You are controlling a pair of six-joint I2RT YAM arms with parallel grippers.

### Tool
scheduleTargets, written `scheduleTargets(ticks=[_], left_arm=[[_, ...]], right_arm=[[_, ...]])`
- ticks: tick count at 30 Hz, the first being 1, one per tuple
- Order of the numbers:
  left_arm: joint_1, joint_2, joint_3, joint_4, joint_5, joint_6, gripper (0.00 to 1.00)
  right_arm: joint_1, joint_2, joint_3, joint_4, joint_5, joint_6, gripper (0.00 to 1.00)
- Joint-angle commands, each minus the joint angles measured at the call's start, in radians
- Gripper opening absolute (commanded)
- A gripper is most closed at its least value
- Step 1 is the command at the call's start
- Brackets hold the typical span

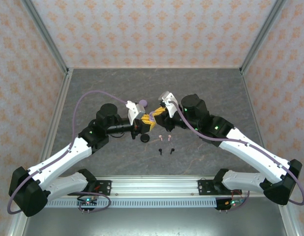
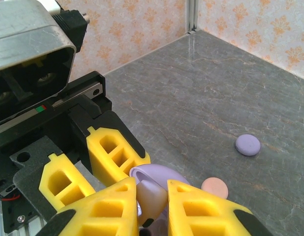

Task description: Insert the wireless bluetooth earbuds into the charging case

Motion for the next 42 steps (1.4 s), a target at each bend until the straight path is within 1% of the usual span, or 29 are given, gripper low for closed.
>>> scheduleTargets(ticks=[1,8,12,13,17,21,24,27,32,38,42], left_arm=[[-0.006,-0.005,0.04,0.048,0.003,-0.014,0.0],[-0.006,-0.003,0.039,0.051,0.003,-0.014,0.0],[-0.006,0.0,0.04,0.047,0.002,-0.014,0.0],[-0.006,0.0,0.039,0.046,0.002,-0.013,0.0],[-0.008,0.001,0.037,0.044,0.0,-0.009,0.0],[-0.007,0.0,0.034,0.045,0.001,-0.003,0.0],[-0.007,-0.001,0.031,0.046,0.0,-0.001,0.0],[-0.009,-0.005,0.027,0.053,-0.001,0.001,0.0],[-0.011,-0.018,0.005,0.085,-0.019,0.007,0.0],[-0.019,-0.043,-0.036,0.141,-0.073,0.037,0.0],[-0.023,-0.035,-0.032,0.138,-0.085,0.053,0.0]], right_arm=[[0.007,0.011,-0.01,0.009,-0.005,-0.011,0.17],[0.007,0.033,0.001,0.008,-0.023,-0.006,0.18],[0.007,0.038,0.01,0.007,-0.024,0.005,0.22],[0.009,0.037,0.014,0.006,-0.021,0.009,0.24],[0.008,0.027,0.04,-0.004,0.002,0.028,0.38],[0.008,0.025,0.098,-0.041,0.033,0.05,0.5],[0.007,0.025,0.142,-0.066,0.053,0.07,0.57],[0.0,0.026,0.171,-0.096,0.072,0.08,0.62],[-0.034,0.04,0.205,-0.164,0.056,0.132,0.62],[-0.092,0.069,0.275,-0.313,-0.059,0.242,0.59],[-0.103,0.097,0.314,-0.383,-0.116,0.31,0.58]])
